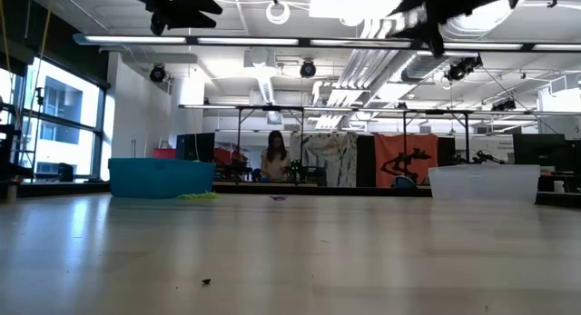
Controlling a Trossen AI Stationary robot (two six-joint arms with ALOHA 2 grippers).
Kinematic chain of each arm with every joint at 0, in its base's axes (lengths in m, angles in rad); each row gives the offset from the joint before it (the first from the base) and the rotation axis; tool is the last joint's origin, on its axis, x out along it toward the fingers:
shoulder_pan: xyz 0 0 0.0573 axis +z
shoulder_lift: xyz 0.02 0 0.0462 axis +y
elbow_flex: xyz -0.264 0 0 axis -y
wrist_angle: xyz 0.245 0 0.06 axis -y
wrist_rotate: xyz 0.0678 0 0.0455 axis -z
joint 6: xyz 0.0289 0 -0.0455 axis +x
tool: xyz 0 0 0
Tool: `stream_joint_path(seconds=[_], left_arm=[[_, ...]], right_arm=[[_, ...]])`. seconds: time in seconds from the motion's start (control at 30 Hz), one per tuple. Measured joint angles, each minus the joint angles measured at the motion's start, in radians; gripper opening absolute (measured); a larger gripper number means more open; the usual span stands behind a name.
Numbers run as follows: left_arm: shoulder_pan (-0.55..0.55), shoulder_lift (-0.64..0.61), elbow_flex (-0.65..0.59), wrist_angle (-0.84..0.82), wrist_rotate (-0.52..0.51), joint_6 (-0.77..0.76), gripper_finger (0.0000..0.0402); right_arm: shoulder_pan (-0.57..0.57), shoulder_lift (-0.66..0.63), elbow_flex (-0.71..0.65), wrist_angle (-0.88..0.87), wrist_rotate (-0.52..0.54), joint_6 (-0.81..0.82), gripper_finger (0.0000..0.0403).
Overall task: Sort Halloween decoration
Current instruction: Put the purple spider toy into the transparent bin
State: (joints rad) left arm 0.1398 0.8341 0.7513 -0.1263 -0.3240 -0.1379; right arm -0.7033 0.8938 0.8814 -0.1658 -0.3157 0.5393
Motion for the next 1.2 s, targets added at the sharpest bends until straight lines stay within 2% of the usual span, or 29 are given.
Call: stream_joint_path(seconds=[0.1, 0.23, 0.33, 0.5, 0.7, 0.97, 1.03, 1.2], left_arm=[[0.0, 0.0, 0.0, 0.025, 0.052, 0.0, 0.0179], [0.0, 0.0, 0.0, 0.028, 0.075, 0.0, 0.0179], [0.0, 0.0, 0.0, 0.028, 0.075, -0.017, 0.0179], [0.022, 0.061, 0.04, -0.037, 0.058, -0.174, 0.0179], [0.075, 0.264, 0.178, -0.183, 0.123, -0.067, 0.0179], [0.178, 0.585, 0.251, -0.192, 0.238, 0.019, 0.0179], [0.201, 0.662, 0.264, -0.184, 0.236, 0.049, 0.0179], [0.229, 0.817, 0.271, -0.035, 0.244, 0.24, 0.0179]], right_arm=[[0.106, -0.006, 0.0, 0.109, -0.005, -0.057, 0.0181], [0.214, -0.001, 0.0, 0.145, 0.033, -0.167, 0.0181], [0.25, 0.001, 0.0, 0.145, 0.095, -0.189, 0.0181], [0.255, 0.001, 0.0, 0.148, 0.107, -0.179, 0.0181], [0.254, 0.016, 0.0, 0.148, 0.107, -0.132, 0.0181], [0.256, 0.09, 0.0, 0.148, 0.106, -0.118, 0.0181], [0.26, 0.11, 0.0, 0.148, 0.106, -0.118, 0.0181], [0.272, 0.164, 0.0, 0.148, 0.106, -0.11, 0.0181]])
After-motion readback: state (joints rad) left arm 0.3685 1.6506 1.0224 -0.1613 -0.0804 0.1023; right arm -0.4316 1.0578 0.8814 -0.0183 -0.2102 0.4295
